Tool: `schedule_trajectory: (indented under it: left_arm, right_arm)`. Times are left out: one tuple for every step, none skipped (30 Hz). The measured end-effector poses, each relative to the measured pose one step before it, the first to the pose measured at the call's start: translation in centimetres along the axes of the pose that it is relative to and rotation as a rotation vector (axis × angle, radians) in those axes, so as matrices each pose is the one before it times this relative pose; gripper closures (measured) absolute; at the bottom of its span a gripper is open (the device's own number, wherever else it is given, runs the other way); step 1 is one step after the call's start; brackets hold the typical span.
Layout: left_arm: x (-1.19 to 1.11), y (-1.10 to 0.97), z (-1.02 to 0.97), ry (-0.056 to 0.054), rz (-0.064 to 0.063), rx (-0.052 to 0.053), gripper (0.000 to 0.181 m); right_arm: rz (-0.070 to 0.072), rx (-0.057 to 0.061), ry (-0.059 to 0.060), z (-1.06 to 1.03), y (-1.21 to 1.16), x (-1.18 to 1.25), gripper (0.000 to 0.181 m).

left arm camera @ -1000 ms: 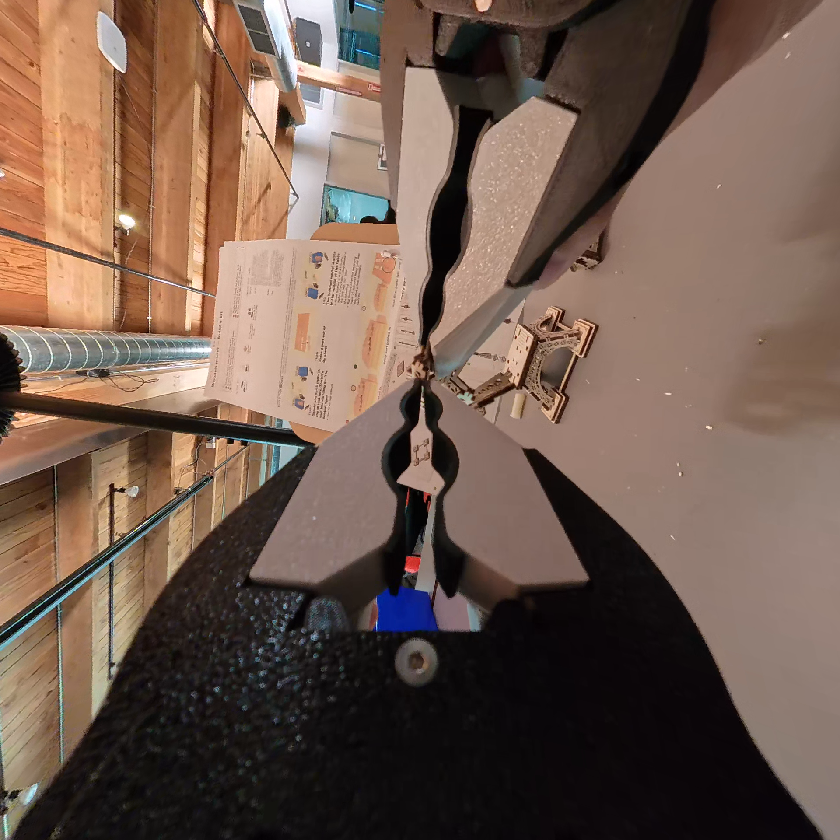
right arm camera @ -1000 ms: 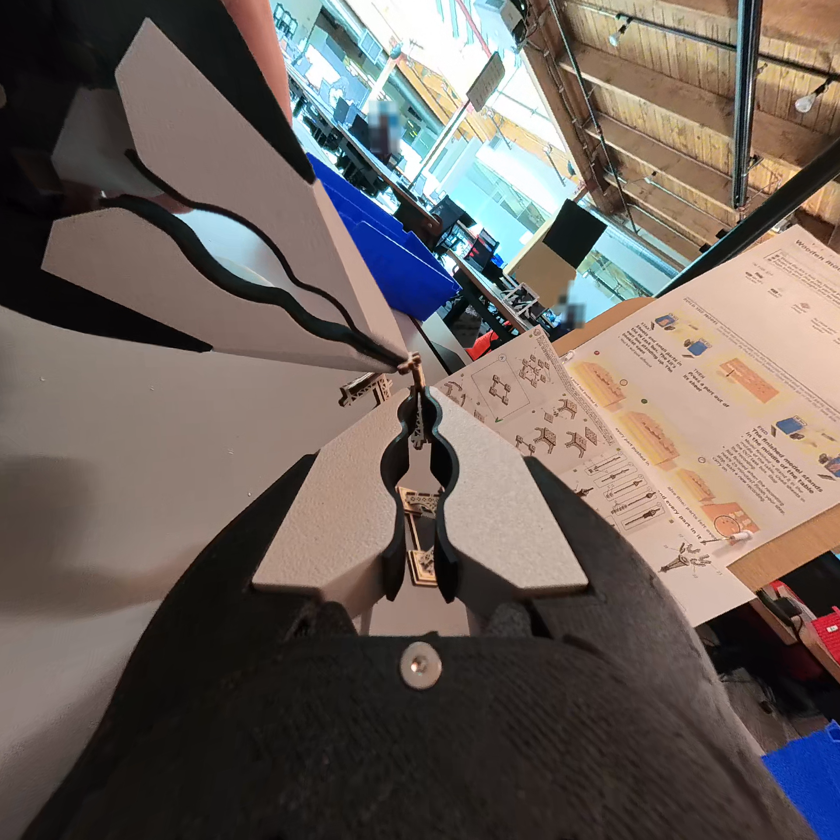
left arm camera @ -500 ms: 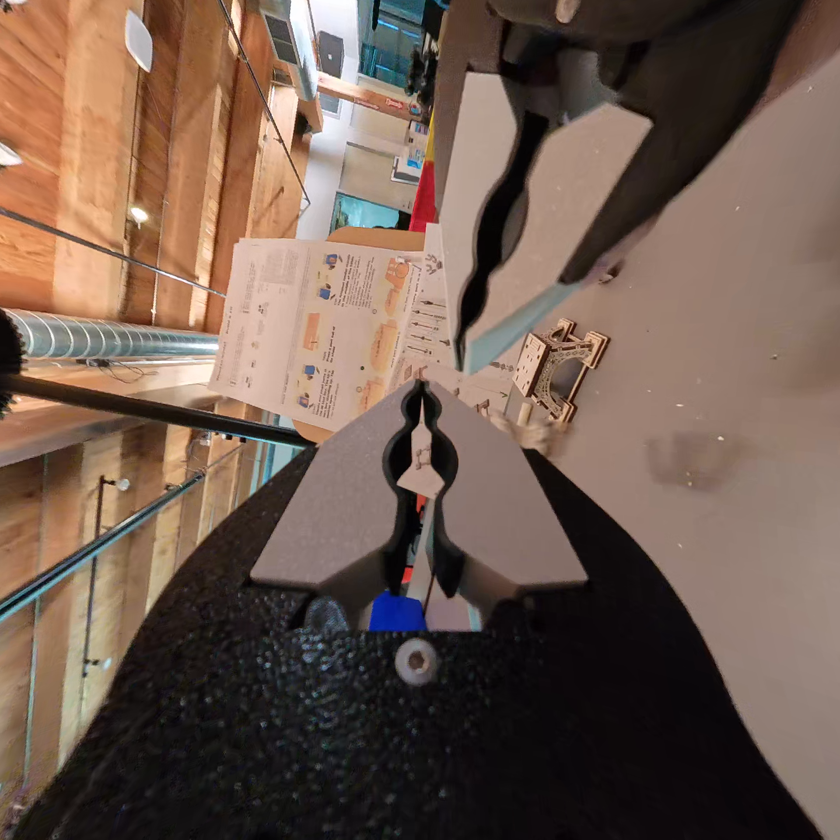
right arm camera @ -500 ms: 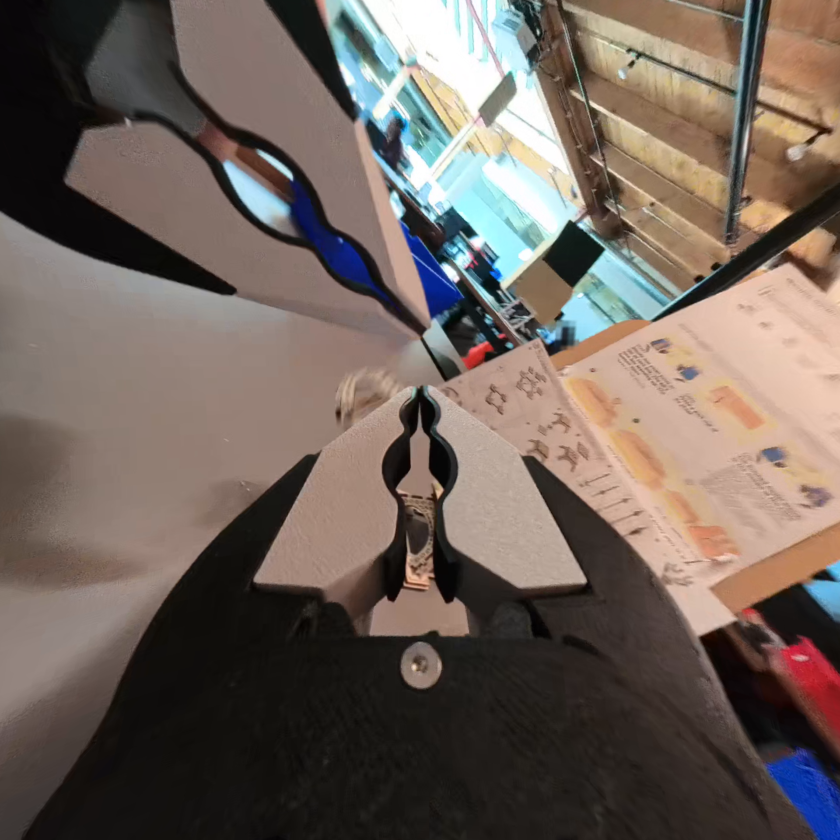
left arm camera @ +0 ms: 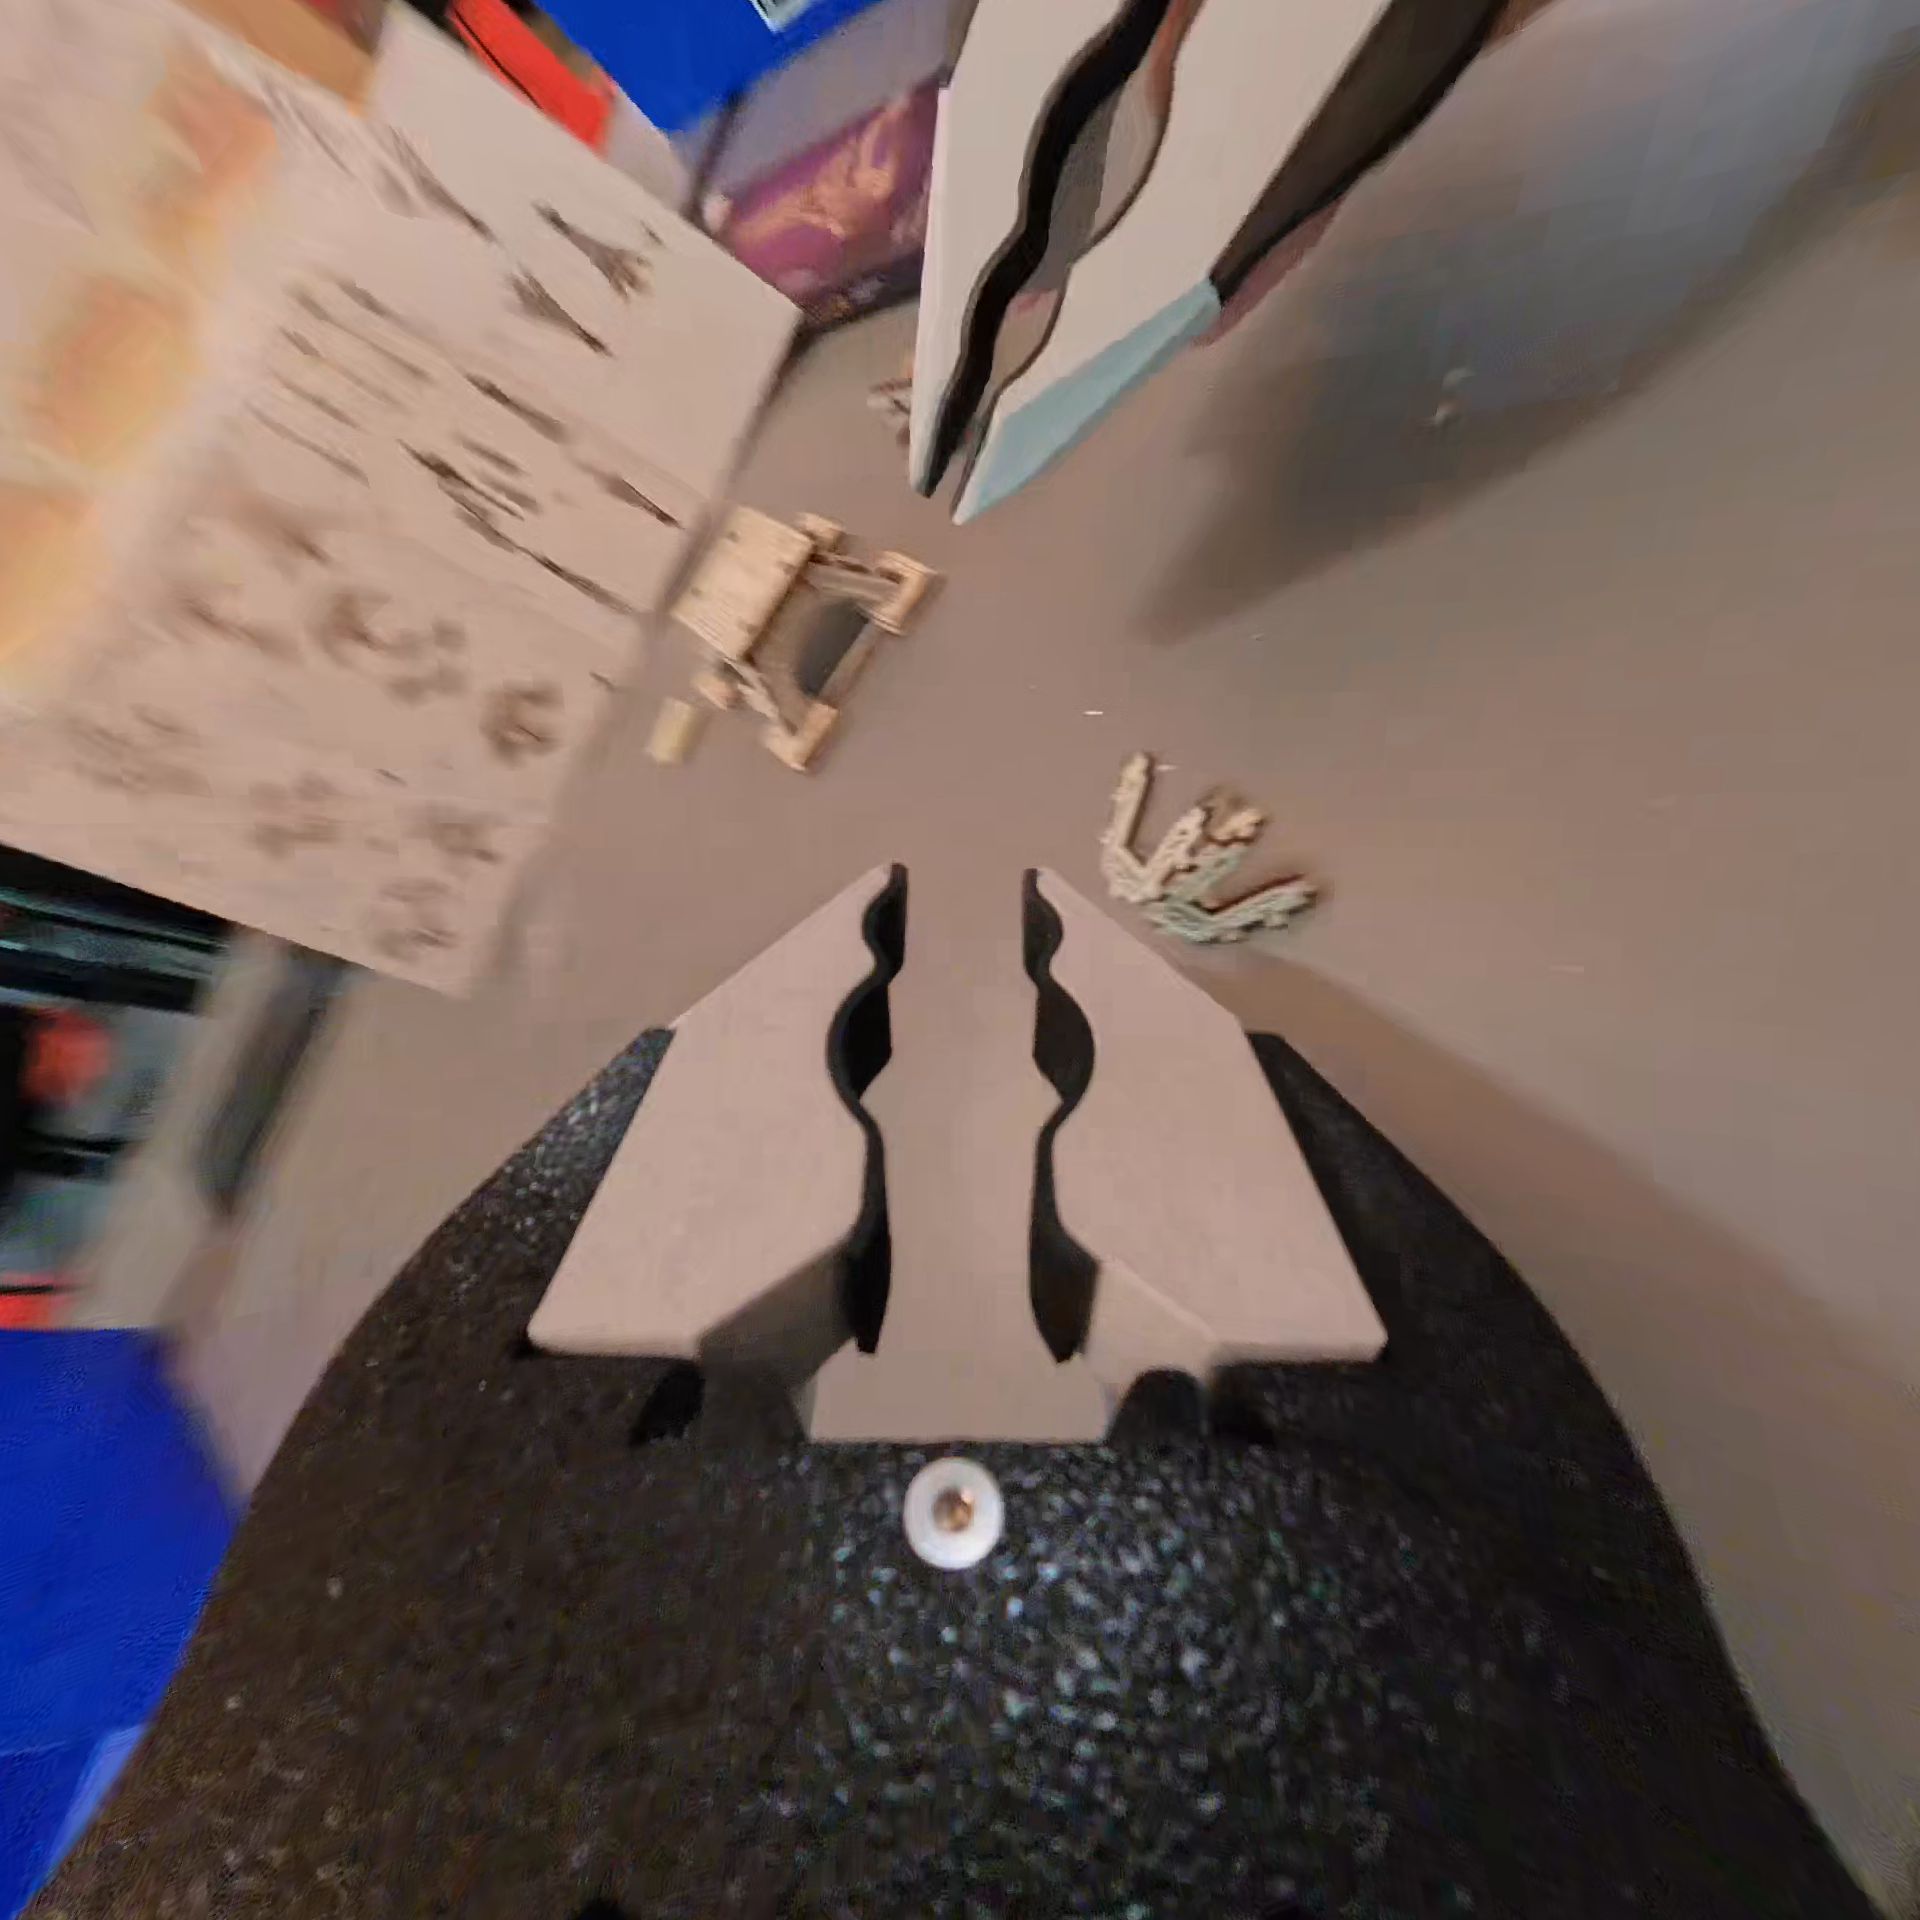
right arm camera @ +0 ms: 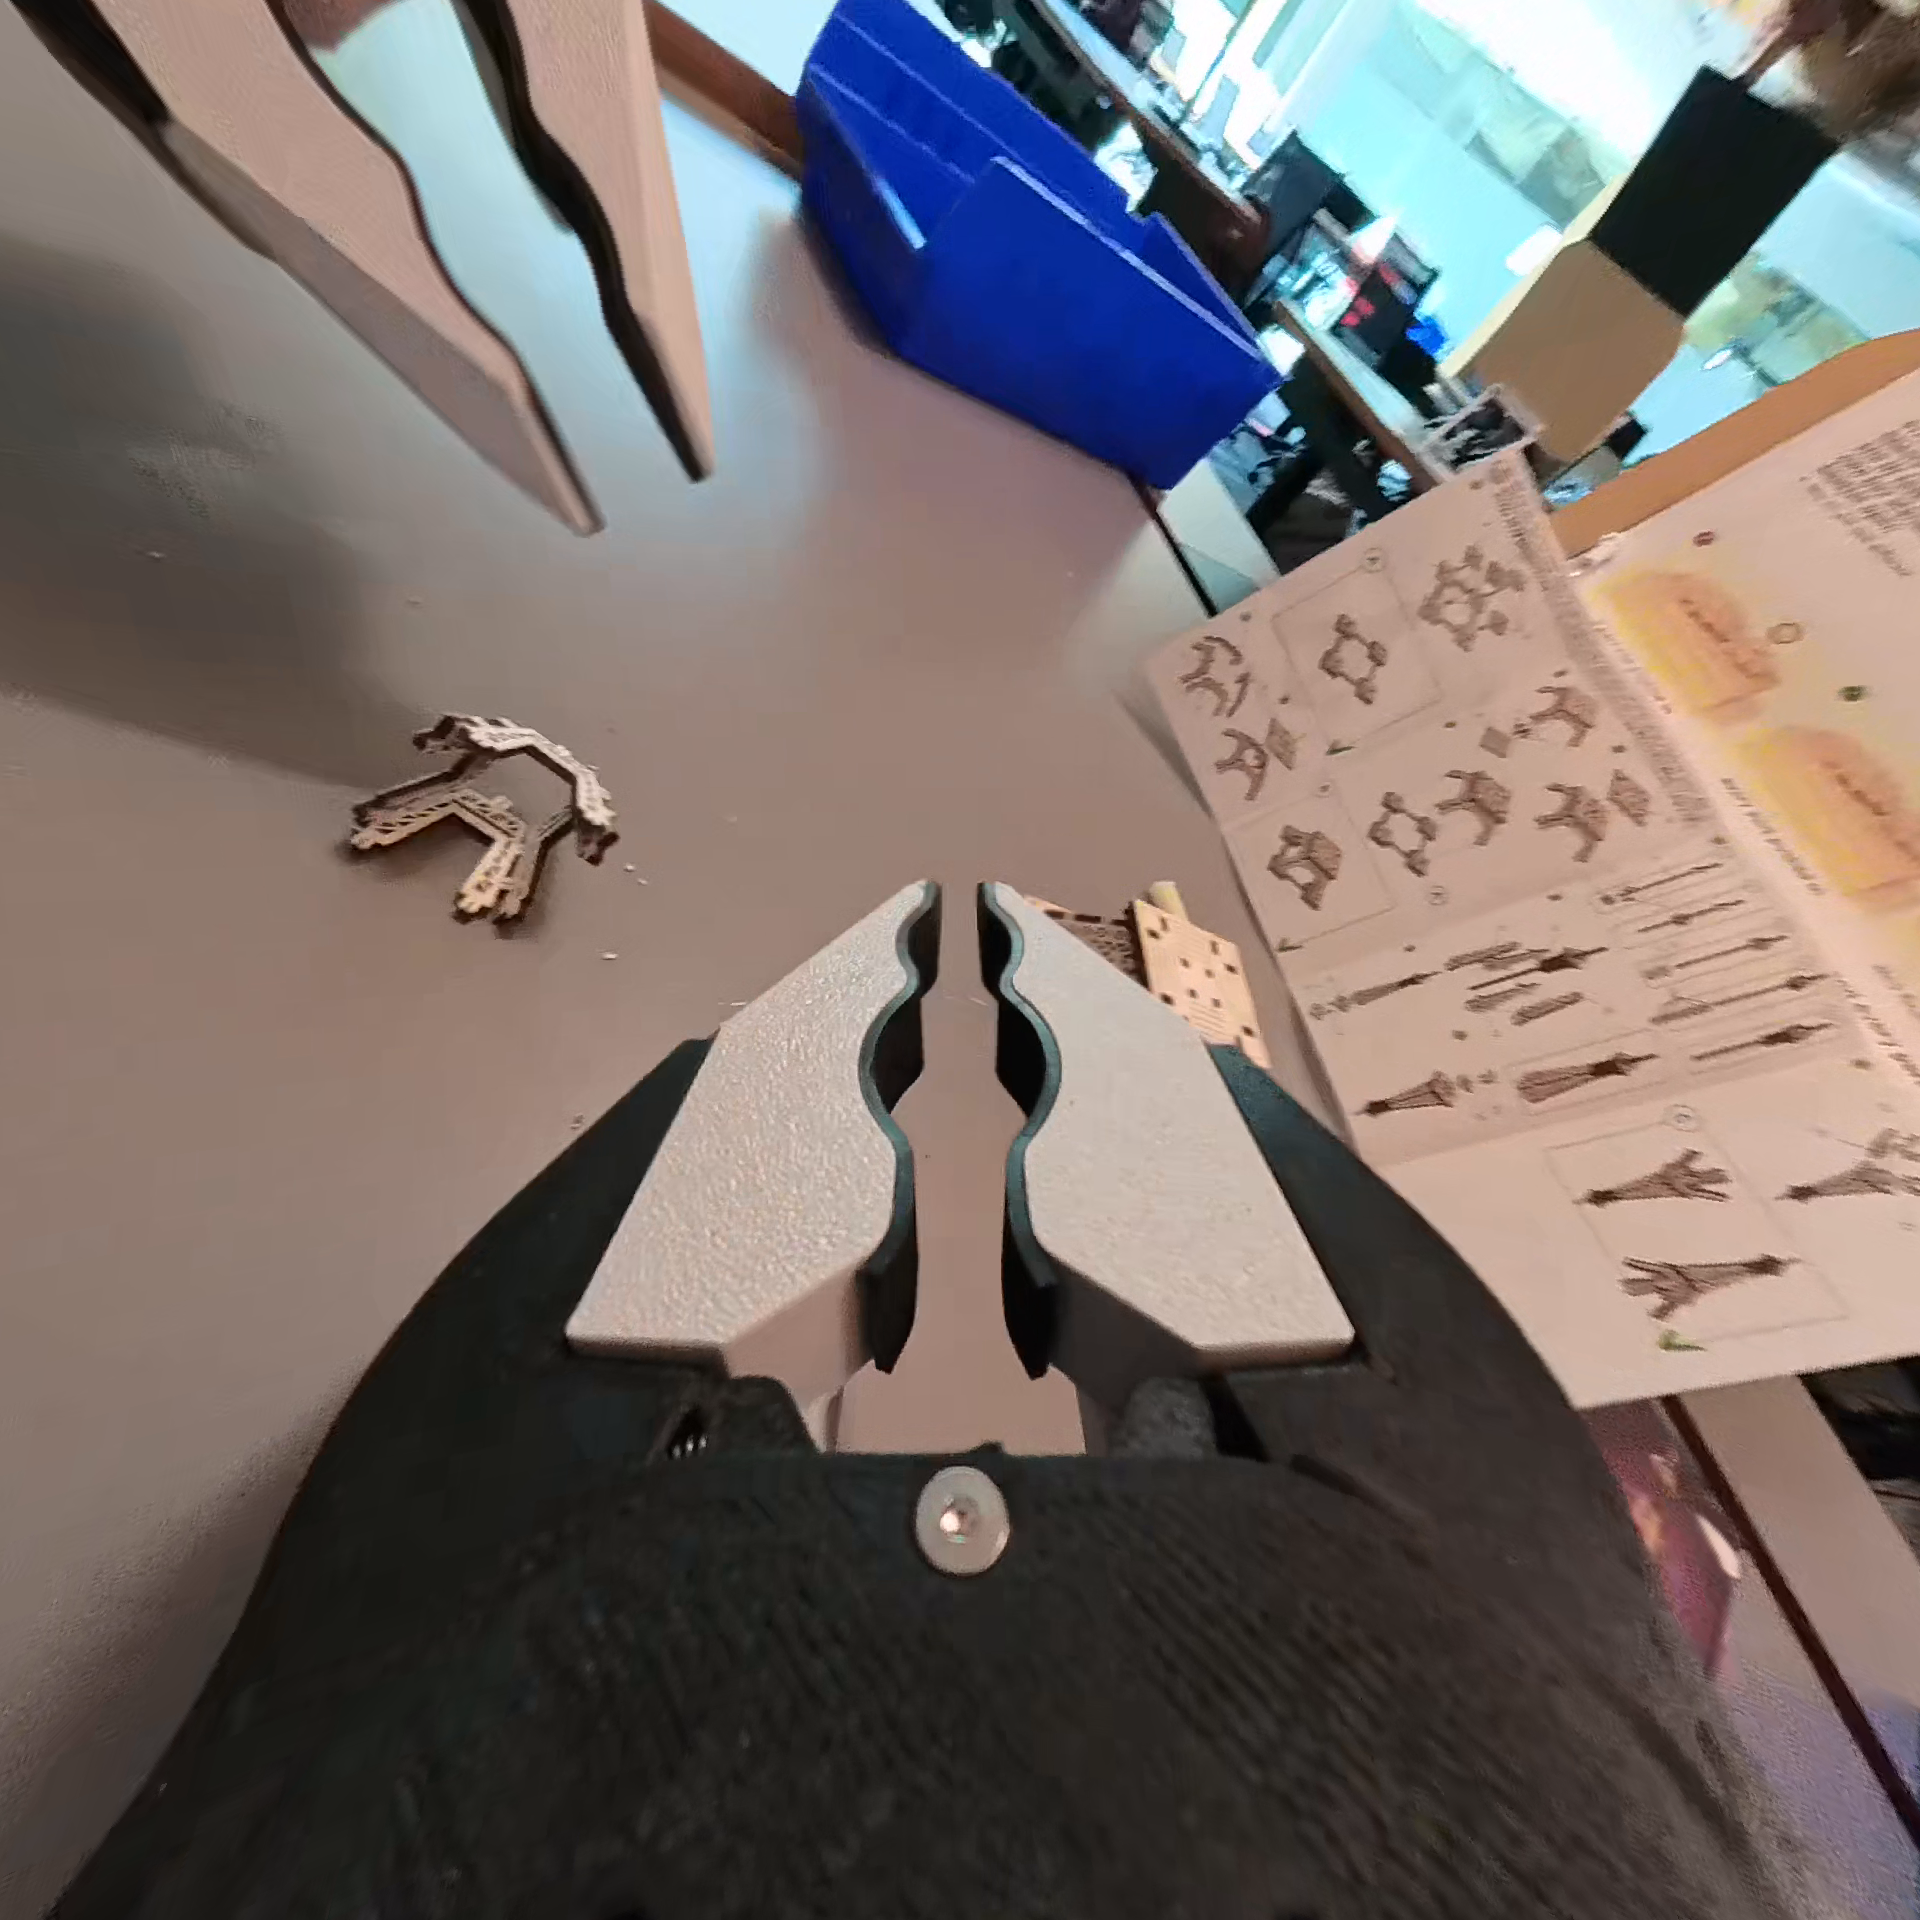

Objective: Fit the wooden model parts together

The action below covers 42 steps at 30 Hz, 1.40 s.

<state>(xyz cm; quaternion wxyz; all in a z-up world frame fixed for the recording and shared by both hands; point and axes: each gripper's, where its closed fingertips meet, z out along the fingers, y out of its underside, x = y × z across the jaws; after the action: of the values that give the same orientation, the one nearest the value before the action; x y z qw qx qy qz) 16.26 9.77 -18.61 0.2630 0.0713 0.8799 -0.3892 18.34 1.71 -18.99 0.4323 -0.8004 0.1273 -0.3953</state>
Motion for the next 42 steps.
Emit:
schedule_trajectory:
  left_arm:
    - [0.255,0.248,0.042,0.0436,-0.1128,0.0073,0.156]
    - [0.305,-0.008,0.092,0.0408,-0.0857,0.0236,0.155]
    - [0.805,-0.065,0.029,0.0648,-0.0384,0.0249,0.152]
    - [0.647,-0.062,0.03,0.0449,-0.0016,0.0217,0.148]
    - [0.501,0.114,0.088,0.0259,0.0215,0.0073,0.146]
    - [0.404,0.401,0.21,0.0192,0.0113,-0.0154,0.146]
    - [0.295,0.659,0.368,0.0193,-0.0099,-0.0351,0.143]
    - [0.022,0.555,0.538,0.0078,-0.0375,-0.0312,0.137]
    - [0.202,0.337,0.612,0.0226,-0.0502,-0.0177,0.132]
    - [0.355,0.16,0.583,0.0345,-0.0477,-0.0059,0.129]
    - [0.231,0.041,0.487,0.0252,-0.04,0.0002,0.127]
    - [0.123,0.074,0.329,0.016,-0.0308,-0.0021,0.126]
    - [0.088,0.206,0.183,0.0107,-0.0247,-0.0125,0.126]
    - [-0.139,0.351,0.095,-0.0041,-0.0237,-0.0226,0.126]
    - [-0.164,0.329,0.046,-0.007,-0.022,-0.0217,0.126]
    - [0.069,0.185,0.033,0.0068,-0.0215,-0.0116,0.128]
    - [0.143,-0.006,0.043,0.0117,-0.0225,-0.0008,0.13]
    - [0.096,-0.161,0.058,0.0088,-0.0255,0.0076,0.133]
    - [0.28,-0.149,0.084,0.0187,-0.0241,0.006,0.136]
    - [0.423,-0.018,0.105,0.0272,-0.0201,-0.0033,0.138]
    - [0.267,0.044,0.117,0.0159,-0.0147,-0.0079,0.137]
    - [-0.071,0.009,0.13,-0.0078,-0.0098,-0.0054,0.137]
    - [-0.106,0.024,0.145,-0.0114,-0.0009,-0.0045,0.137]
    - [-0.046,0.03,0.135,-0.0069,0.0041,-0.0049,0.138]
    - [-0.099,0.02,0.141,-0.0092,0.0027,-0.0039,0.14]
    - [-0.122,0.003,0.144,-0.0103,0.0024,-0.0024,0.143]
    - [-0.039,0.019,0.145,-0.0042,0.0037,-0.0024,0.145]
    - [0.014,0.054,0.161,-0.0014,0.0039,-0.0031,0.147]
    - [-0.057,-0.011,0.12,-0.0066,0.0057,0.0002,0.15]
    - [-0.16,-0.026,0.052,-0.014,0.0078,0.0028,0.152]
    - [-0.201,-0.039,-0.003,-0.0161,0.0088,0.0043,0.152]
    - [-0.141,-0.046,-0.004,-0.0136,0.013,0.0067,0.152]
    - [-0.191,-0.075,-0.011,-0.0172,0.013,0.0112,0.152]
    - [-0.207,-0.088,-0.026,-0.0192,0.0068,0.0142,0.153]
    - [-0.164,-0.057,-0.036,-0.0179,0.0066,0.0168,0.153]
    - [-0.136,-0.058,-0.042,-0.0193,0.0112,0.0228,0.154]
    - [-0.122,-0.035,-0.09,-0.0227,0.017,0.0253,0.154]
    - [-0.088,-0.012,-0.112,-0.0257,0.0208,0.0265,0.154]
    - [-0.071,0.001,-0.138,-0.0274,0.0218,0.0263,0.154]
    - [-0.087,0.009,-0.188,-0.0304,0.0267,0.0203,0.154]
    - [-0.127,0.078,-0.226,-0.0331,0.0346,0.0041,0.154]
    - [-0.141,0.126,-0.22,-0.0341,0.0436,0.0005,0.156]
  right_arm:
    - [0.0006,-0.0109,-0.0154,0.162,0.122,-0.348,0.176]
    - [-0.0073,-0.0106,-0.0072,0.148,0.099,-0.271,0.175]
    - [-0.0058,-0.008,-0.0083,0.151,0.056,-0.291,0.175]
    - [-0.0005,-0.0057,-0.019,0.168,0.037,-0.452,0.173]
    - [0.0038,-0.0039,-0.0305,0.145,0.032,-0.591,0.172]
    - [0.0068,-0.0033,-0.0274,0.113,0.046,-0.499,0.17]
    - [0.0121,-0.001,-0.0236,0.089,0.028,-0.388,0.169]
    - [0.0203,0.0054,-0.0229,0.05,-0.057,-0.32,0.168]
    - [0.0263,0.0131,-0.0263,0.011,-0.178,-0.348,0.167]
    - [0.0325,0.0171,-0.0302,-0.013,-0.242,-0.362,0.165]
    - [0.0353,0.0165,-0.0393,-0.008,-0.215,-0.495,0.161]
    - [0.0349,0.0122,-0.0391,-0.003,-0.137,-0.478,0.159]
    - [0.0336,0.0066,-0.0271,0.026,-0.02,-0.301,0.158]
    - [0.0311,-0.0003,-0.0245,0.085,0.112,-0.256,0.156]
    - [0.0255,-0.0031,-0.0203,0.177,0.159,-0.239,0.155]
    - [0.0157,-0.0021,-0.007,0.26,0.133,-0.13,0.154]
    - [-0.0023,-0.0127,-0.0001,0.254,0.179,-0.107,0.154]
    - [-0.0165,-0.018,0.0075,0.223,0.188,-0.077,0.151]
    - [-0.0183,-0.0079,0.0102,0.171,0.046,-0.067,0.151]
    - [-0.0143,-0.0005,0.0073,0.165,-0.09,-0.132,0.151]
    - [-0.01,0.002,-0.0017,0.171,-0.155,-0.228,0.153]
    - [-0.0112,-0.0067,-0.0005,0.195,-0.012,-0.199,0.155]
    - [-0.0143,-0.02,0.0168,0.227,0.231,0.054,0.157]
    - [-0.0199,-0.026,0.0246,0.255,0.33,0.176,0.159]
    - [-0.0278,-0.0231,0.0122,0.24,0.308,-0.046,0.162]
    - [-0.0306,-0.0187,-0.0022,0.216,0.219,-0.282,0.166]
    - [-0.0289,-0.0137,-0.0012,0.184,0.156,-0.261,0.168]
    - [-0.0276,-0.0041,0.0083,0.131,0.014,-0.101,0.172]
    - [-0.0221,0.0013,0.0185,0.089,-0.073,0.083,0.173]
    - [-0.0161,-0.0019,0.0182,0.074,0.019,0.155,0.173]
    - [-0.012,-0.0005,0.0139,0.061,0.013,0.137,0.173]
    - [-0.0151,0.0038,0.0111,0.042,-0.039,0.126,0.173]
    - [-0.0256,0.0052,0.0163,0.028,-0.031,0.146,0.173]
    - [-0.0376,0.0036,0.0242,0.015,-0.011,0.196,0.173]
    - [-0.0456,-0.003,0.0266,0.019,0.018,0.169,0.173]
    - [-0.0481,-0.0072,0.0267,0.023,-0.001,0.149,0.173]
    - [-0.0471,-0.0053,0.0281,0.004,-0.112,0.139,0.173]
    - [-0.0431,-0.0084,0.0225,0.002,-0.127,0.094,0.173]
    - [-0.0359,-0.0048,0.0194,0.001,-0.212,0.088,0.173]
    - [-0.0242,0.0,0.0159,0.006,-0.277,0.074,0.173]
    - [-0.0148,-0.0004,0.0072,0.028,-0.24,0.004,0.174]
    - [-0.0116,-0.0006,-0.0049,0.027,-0.187,-0.149,0.174]
